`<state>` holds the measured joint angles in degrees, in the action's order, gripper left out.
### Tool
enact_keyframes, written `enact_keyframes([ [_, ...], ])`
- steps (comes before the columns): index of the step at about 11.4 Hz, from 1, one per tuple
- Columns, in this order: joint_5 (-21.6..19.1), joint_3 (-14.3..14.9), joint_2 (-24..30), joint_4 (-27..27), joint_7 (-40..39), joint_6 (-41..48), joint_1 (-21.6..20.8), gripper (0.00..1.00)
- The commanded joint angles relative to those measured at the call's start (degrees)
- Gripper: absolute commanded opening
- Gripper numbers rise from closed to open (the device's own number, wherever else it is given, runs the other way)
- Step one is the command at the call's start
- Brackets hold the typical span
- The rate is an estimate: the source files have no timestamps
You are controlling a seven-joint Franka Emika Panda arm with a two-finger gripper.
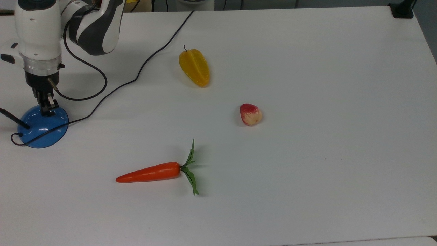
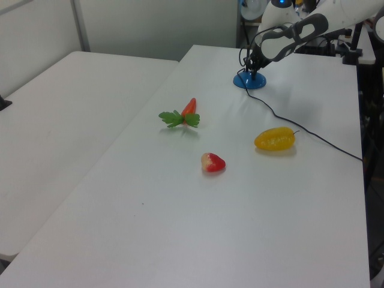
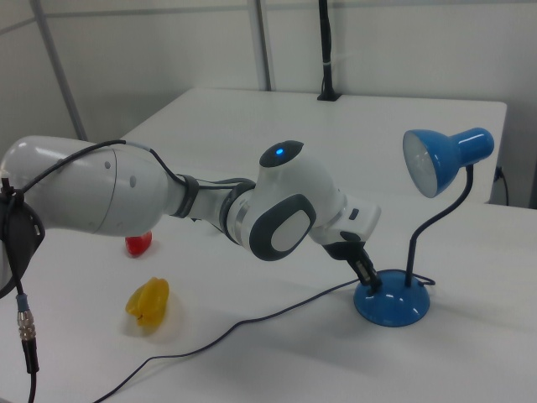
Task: Turn on desk lamp
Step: 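Press down on the switch on the blue lamp base with the gripper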
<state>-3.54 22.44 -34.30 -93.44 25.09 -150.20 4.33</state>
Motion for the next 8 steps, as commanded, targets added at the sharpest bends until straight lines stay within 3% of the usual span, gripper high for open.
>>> enact_keyframes([
  [1,-0.9,0.3,0.0,-0.3,-0.6,-0.3,-0.5,0.00],
  [8,-1.0,0.3,-0.6,-0.1,-0.6,-0.4,-0.5,0.00],
])
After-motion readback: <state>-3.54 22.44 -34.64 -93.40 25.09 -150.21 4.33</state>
